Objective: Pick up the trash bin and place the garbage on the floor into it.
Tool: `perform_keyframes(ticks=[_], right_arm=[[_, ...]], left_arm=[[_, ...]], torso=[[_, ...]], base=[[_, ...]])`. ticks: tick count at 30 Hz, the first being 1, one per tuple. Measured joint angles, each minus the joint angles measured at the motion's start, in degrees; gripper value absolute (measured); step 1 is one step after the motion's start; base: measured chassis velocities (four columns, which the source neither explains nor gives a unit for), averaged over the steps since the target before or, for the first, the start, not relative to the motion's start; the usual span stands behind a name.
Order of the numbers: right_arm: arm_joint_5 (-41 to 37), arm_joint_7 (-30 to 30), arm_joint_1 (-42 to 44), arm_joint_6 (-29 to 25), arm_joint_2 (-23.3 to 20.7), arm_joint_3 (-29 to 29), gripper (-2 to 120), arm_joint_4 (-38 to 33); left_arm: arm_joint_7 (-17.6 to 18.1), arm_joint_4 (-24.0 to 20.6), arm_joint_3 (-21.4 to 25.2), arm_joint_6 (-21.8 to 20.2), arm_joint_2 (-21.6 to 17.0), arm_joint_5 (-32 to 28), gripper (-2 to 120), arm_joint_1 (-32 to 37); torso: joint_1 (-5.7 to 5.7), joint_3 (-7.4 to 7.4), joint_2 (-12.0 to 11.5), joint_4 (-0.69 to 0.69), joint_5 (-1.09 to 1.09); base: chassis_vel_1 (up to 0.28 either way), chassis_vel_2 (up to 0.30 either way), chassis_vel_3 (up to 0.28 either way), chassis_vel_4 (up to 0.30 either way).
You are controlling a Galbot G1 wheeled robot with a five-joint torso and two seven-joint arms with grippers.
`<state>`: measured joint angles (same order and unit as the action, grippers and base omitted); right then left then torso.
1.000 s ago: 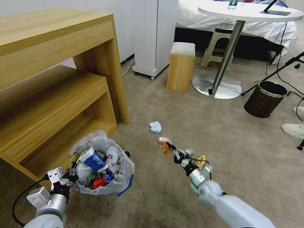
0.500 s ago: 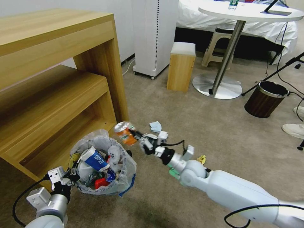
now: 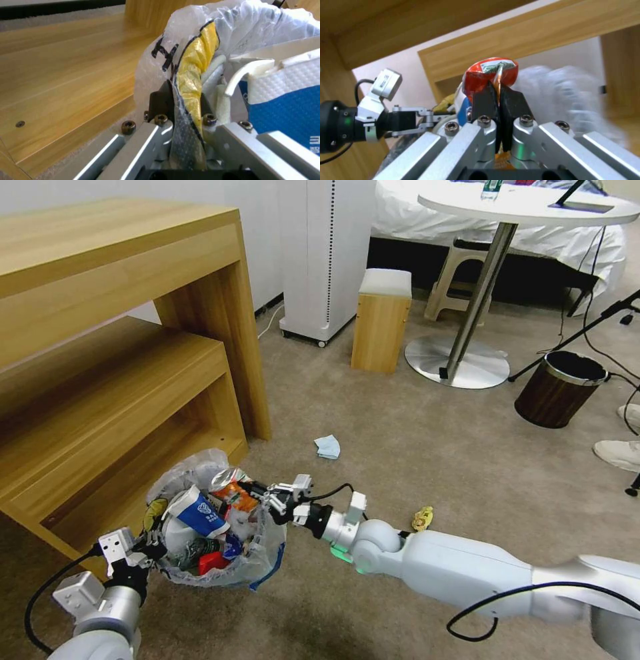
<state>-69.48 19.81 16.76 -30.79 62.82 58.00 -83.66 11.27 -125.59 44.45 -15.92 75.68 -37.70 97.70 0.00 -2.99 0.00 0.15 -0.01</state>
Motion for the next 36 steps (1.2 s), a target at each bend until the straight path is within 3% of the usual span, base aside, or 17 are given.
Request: perform_keyframes(ticks=[8, 18, 29, 36], right_arm=[[-0.4, -1.2, -1.2, 0.2, 3.7, 2.7, 0, 0.5], [0.5, -2.5, 0.0, 0.9, 0.4, 3.4, 4, -1.2], [2.1, -2.6, 1.7, 1.4, -1.4, 1.4, 40, -1.7], [2.6, -4.0, 1.9, 1.9, -2.1, -1.5, 72, -4.0]], left_arm=[[0.0, -0.5, 0.2, 0.0, 0.1, -0.2, 3, 0.1], [0.0, -0.6, 0.2, 0.0, 0.0, -0.3, 3, 0.1], [0.0, -0.6, -0.1, 0.0, 0.2, 0.1, 3, 0.4], [-0.1, -0.2, -0.2, 0.1, 0.2, 0.1, 3, 0.2]], torso=[[0.0, 0.01, 0.0, 0.0, 0.0], [0.0, 0.01, 0.0, 0.01, 0.01], [0.0, 0.01, 0.0, 0.0, 0.01], [0.0, 0.01, 0.0, 0.0, 0.01]], base=[[0.0, 0.0, 0.0, 0.0], [0.0, 0.0, 0.0, 0.0], [0.0, 0.0, 0.0, 0.0], [0.0, 0.0, 0.0, 0.0]])
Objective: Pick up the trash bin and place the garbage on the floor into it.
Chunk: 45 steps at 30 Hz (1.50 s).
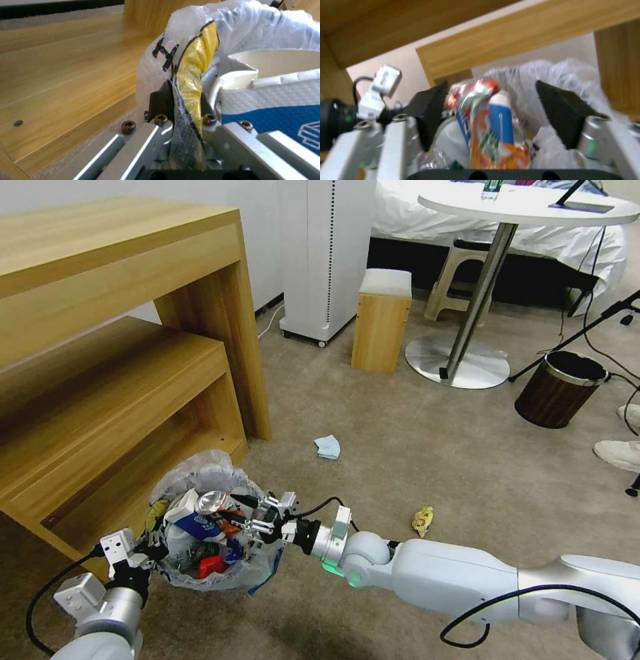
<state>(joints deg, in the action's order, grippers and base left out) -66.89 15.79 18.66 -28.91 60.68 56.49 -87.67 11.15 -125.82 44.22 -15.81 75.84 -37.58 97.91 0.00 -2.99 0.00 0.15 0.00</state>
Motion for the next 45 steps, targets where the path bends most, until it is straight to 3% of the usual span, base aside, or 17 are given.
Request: perform_keyframes(ticks=[5, 7, 13, 17, 19, 23, 26, 34, 38, 45], right_arm=[[0.1, -0.2, 0.2, 0.1, -0.8, -1.3, 84, -1.2], [0.3, -0.5, 1.0, 0.2, -1.3, -2.7, 95, -2.1], [1.0, -2.9, 3.2, 0.8, -1.9, -7.1, 100, -4.5], [0.9, -8.0, 5.2, 3.0, -2.5, -12.5, 100, -6.9], [0.5, -14.4, 7.2, 6.5, -3.0, -18.7, 100, -9.0], [-0.6, -20.3, 9.2, 9.3, -3.1, -23.9, 100, -10.9], [-3.9, -30.5, 13.1, 12.9, -3.0, -32.9, 100, -12.6], [-5.9, -36.0, 19.2, 15.7, -5.1, -42.6, 100, -13.9], [-6.4, -44.5, 28.9, 19.7, -6.8, -53.7, 100, -13.6], [-5.3, -48.2, 36.4, 23.5, -8.4, -61.0, 100, -12.5]], left_arm=[[0.1, 0.3, 0.1, 0.0, -0.3, -0.1, 3, -0.2], [0.1, 0.7, 0.2, 0.0, -0.6, -0.2, 3, -0.3], [0.1, 0.9, 0.2, 0.0, -0.7, -0.3, 3, -0.4], [0.1, 0.9, 0.2, -0.1, -0.8, -0.3, 3, -0.4], [0.1, 1.0, 0.2, -0.1, -0.9, -0.3, 3, -0.5], [0.1, 1.2, 0.3, -0.1, -0.9, -0.3, 3, -0.5], [0.1, 1.5, 0.2, -0.1, -1.0, -0.2, 3, -0.8], [0.1, 1.8, -0.1, -0.1, -1.3, -0.1, 3, -1.0], [0.1, 2.4, -0.6, -0.2, -1.8, -0.1, 3, -1.4], [-0.1, 2.8, -1.6, -0.2, -1.6, 0.4, 3, -1.6]], torso=[[0.0, 0.0, 0.0, 0.0, 0.0], [0.0, 0.0, 0.0, 0.01, 0.0], [0.0, 0.0, 0.0, 0.0, 0.0], [0.0, 0.0, 0.0, 0.0, 0.0], [0.0, 0.0, 0.0, 0.0, 0.0], [0.0, 0.0, 0.0, 0.0, 0.0], [0.0, 0.0, 0.0, -0.01, 0.01], [0.0, 0.0, 0.0, 0.02, 0.01], [0.0, 0.0, 0.0, 0.01, 0.02], [0.0, 0.0, 0.0, 0.01, 0.01]], base=[[0.0, 0.0, 0.0, 0.0], [0.0, 0.0, 0.0, 0.0], [0.0, 0.0, 0.0, 0.0], [0.0, 0.0, 0.0, 0.0], [0.0, 0.0, 0.0, 0.0], [0.0, 0.0, 0.0, 0.0], [0.0, 0.0, 0.0, 0.0], [0.0, 0.0, 0.0, 0.0], [0.0, 0.0, 0.0, 0.0], [0.0, 0.0, 0.0, 0.0]])
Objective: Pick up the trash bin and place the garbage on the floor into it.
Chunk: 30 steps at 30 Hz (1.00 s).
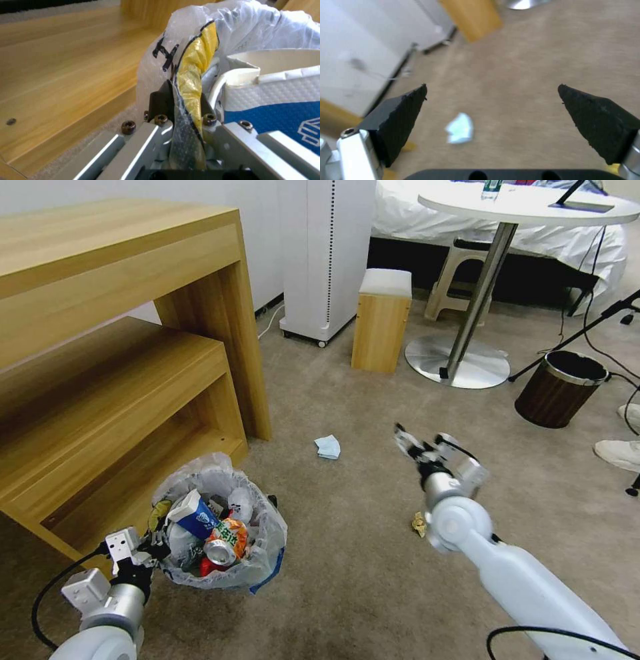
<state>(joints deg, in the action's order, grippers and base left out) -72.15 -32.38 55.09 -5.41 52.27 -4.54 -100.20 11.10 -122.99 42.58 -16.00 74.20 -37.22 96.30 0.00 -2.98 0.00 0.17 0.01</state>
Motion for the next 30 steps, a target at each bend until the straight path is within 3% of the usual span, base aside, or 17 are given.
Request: perform_keyframes(ticks=[13, 16, 25, 30], right_arm=[[3.1, -4.8, 6.5, 5.3, 2.2, -5.5, 100, 11.9], [4.5, -2.7, 5.8, 5.4, 2.3, -4.4, 100, 14.8], [6.8, 14.7, 0.1, -2.9, 3.1, 2.9, 100, 26.0], [7.6, 16.3, -1.4, -3.7, 4.9, 4.5, 98, 30.3]], left_arm=[[-0.6, 0.4, -0.7, 0.3, 0.0, 0.0, 3, -0.3], [-0.6, 0.4, -0.8, 0.4, 0.1, 0.0, 3, -0.3], [-0.7, -0.5, -0.4, 0.6, 0.9, 0.1, 3, 0.5], [-0.8, -0.6, 0.0, 0.8, 1.0, 0.1, 3, 0.9]], torso=[[0.0, 0.0, 0.0, -0.01, -0.01], [0.0, 0.0, 0.0, 0.0, -0.01], [0.0, -0.01, 0.0, -0.01, -0.01], [0.0, -0.01, 0.0, -0.02, -0.01]], base=[[0.0, 0.0, 0.0, 0.0], [0.0, 0.0, 0.0, 0.0], [0.0, 0.0, 0.0, 0.0], [0.0, 0.0, 0.0, 0.0]])
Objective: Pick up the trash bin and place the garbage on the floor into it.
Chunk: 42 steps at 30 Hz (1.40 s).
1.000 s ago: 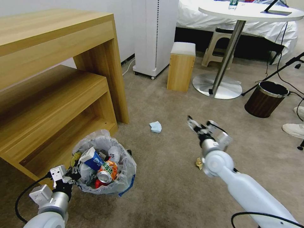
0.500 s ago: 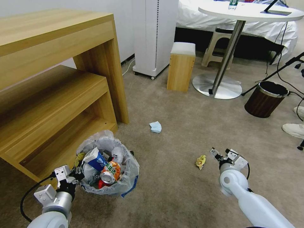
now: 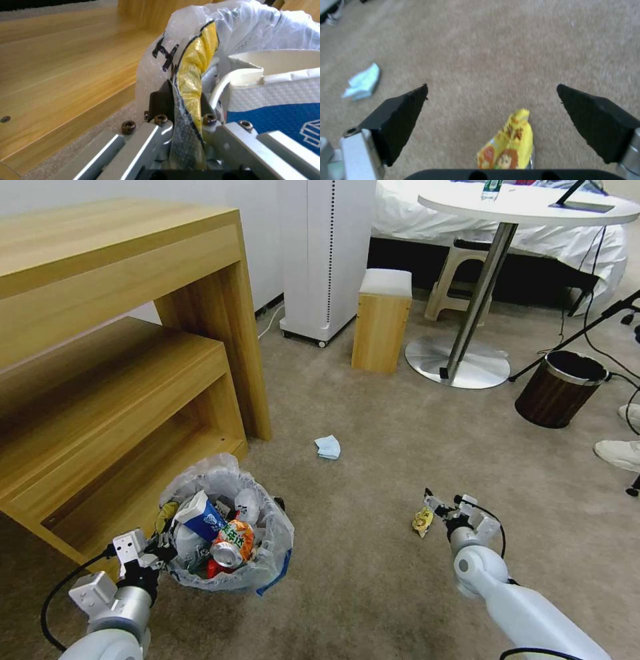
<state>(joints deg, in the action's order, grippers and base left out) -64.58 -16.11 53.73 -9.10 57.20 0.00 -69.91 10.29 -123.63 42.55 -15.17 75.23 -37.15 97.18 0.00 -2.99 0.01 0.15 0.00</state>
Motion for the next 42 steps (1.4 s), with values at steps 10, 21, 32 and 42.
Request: perform_keyframes(ticks=[10, 21, 32, 42], right_arm=[[2.1, -0.3, -2.6, 0.2, 2.5, 2.6, 90, 6.6], [6.2, -1.3, -7.0, 0.2, 8.4, 7.6, 87, 14.6], [8.8, -0.6, -6.5, -0.6, 10.1, 7.5, 66, 17.8], [10.5, 0.6, -5.6, -2.2, 10.6, 6.6, 37, 19.5]], left_arm=[[-0.1, 0.2, -0.1, 0.1, 0.1, 0.0, 3, 0.0], [-0.1, 0.5, 0.0, 0.2, 0.3, 0.0, 3, -0.1], [-0.1, 0.9, -0.1, 0.3, 0.2, -0.1, 3, -0.7], [-0.1, 1.5, -0.1, 0.3, 0.2, -0.1, 3, -1.0]], torso=[[0.0, 0.0, 0.0, 0.01, -0.01], [0.0, 0.0, 0.0, 0.01, 0.0], [0.0, 0.0, 0.0, 0.0, -0.01], [0.0, 0.0, 0.0, 0.01, 0.0]], base=[[0.0, 0.0, 0.0, 0.0], [0.0, 0.0, 0.0, 0.0], [0.0, 0.0, 0.0, 0.0], [0.0, 0.0, 0.0, 0.0]])
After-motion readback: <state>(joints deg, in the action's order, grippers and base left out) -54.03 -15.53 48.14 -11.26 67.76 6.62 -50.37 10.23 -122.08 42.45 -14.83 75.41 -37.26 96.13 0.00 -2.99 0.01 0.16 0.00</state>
